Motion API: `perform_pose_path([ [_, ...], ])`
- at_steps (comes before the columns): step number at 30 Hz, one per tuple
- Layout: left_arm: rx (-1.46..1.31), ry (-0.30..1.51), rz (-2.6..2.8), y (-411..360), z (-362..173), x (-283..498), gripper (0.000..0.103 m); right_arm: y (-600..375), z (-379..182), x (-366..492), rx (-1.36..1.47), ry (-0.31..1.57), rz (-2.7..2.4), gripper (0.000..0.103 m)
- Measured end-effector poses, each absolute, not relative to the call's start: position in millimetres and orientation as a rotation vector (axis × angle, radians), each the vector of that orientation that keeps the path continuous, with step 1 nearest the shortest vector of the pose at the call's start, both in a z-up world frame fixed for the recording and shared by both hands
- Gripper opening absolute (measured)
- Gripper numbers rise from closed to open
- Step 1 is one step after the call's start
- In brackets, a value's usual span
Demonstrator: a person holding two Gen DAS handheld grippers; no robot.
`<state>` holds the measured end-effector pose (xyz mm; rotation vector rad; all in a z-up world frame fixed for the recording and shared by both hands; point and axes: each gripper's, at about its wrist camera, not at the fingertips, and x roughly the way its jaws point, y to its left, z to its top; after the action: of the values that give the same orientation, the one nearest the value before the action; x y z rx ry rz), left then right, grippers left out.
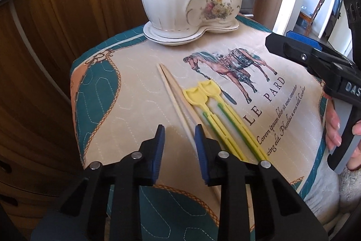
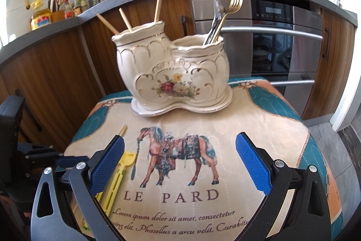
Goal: Organize utensils
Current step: 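Move both open tools back over the remaining utensils on the mat, then grasp a chopstick with the left tool while the right tool grasps a yellow plastic utensil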
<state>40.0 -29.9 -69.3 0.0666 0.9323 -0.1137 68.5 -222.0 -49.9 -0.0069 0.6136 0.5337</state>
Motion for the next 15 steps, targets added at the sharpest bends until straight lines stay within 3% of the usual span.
perform_pose_path([
  [5,0.066,0.934,-0.108,-22,-69,47,0.01,-208,-60,69,-0.01,0.768,0.62,0.095],
  [10,0.066,0.919,-0.132,-14,-69,40,0.008,-186,-64,53,-0.086,0.828,0.67,0.063],
  [15,0.049,0.883,-0.149,-9,-71,37,0.007,-162,-71,42,-0.165,0.868,0.679,0.038],
])
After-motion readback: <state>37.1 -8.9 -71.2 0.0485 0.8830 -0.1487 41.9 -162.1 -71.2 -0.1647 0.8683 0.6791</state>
